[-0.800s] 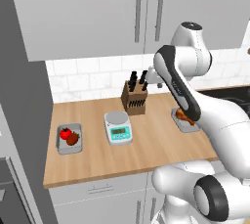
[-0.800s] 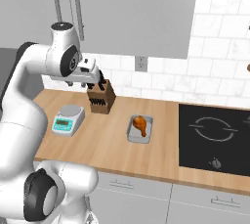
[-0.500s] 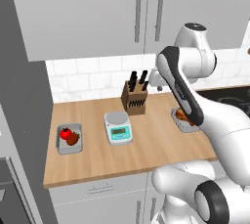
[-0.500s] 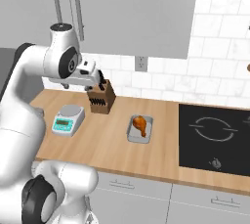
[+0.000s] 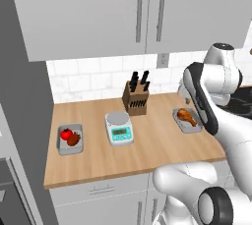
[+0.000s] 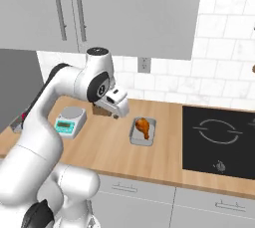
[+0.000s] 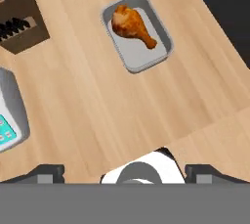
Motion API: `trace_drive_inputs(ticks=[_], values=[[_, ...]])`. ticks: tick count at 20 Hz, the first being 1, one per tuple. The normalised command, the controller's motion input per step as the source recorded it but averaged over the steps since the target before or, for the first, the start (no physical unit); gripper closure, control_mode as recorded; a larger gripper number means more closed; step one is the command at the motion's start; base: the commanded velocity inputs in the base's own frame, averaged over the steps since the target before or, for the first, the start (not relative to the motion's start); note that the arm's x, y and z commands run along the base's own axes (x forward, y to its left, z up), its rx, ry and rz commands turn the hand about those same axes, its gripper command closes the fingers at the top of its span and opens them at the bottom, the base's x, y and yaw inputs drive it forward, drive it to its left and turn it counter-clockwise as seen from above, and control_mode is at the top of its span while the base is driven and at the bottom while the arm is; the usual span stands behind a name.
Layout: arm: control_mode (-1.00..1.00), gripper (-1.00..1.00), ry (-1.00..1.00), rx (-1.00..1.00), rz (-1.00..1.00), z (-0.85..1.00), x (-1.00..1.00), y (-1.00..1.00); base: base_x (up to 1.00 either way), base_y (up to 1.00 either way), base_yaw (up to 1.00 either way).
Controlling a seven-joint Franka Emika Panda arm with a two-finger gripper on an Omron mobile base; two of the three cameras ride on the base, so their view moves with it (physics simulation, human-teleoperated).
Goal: Take the meat container that has the chicken drumstick and place it on the second highest rack of the freezer. Then take the vegetable container that has the tomatos and place it on the highest rack of the freezer.
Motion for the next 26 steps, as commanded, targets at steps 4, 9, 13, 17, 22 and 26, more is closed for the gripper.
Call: trace_drive_inputs(ticks=[4, 9, 13, 17, 22, 26], values=[[-1.00, -1.00, 0.21, 0.14, -0.58, -0.47, 0.26, -0.91, 0.00, 0.00, 0.00], [-1.00, -1.00, 0.10, 0.18, -0.44, -0.39, 0.45, -0.48, 0.00, 0.00, 0.00], [-1.00, -1.00, 0.10, 0.06, -0.32, -0.38, 0.51, -0.20, 0.00, 0.00, 0.00], [-1.00, -1.00, 0.07, 0.00, -0.28, -0.51, 0.33, -0.21, 0.00, 0.00, 0.00], [-1.00, -1.00, 0.03, 0.00, -0.16, -0.42, 0.25, -0.17, 0.00, 0.00, 0.00], [-1.00, -1.00, 0.00, 0.00, -0.05, -0.44, 0.15, 0.00, 0.00, 0.00, 0.00]])
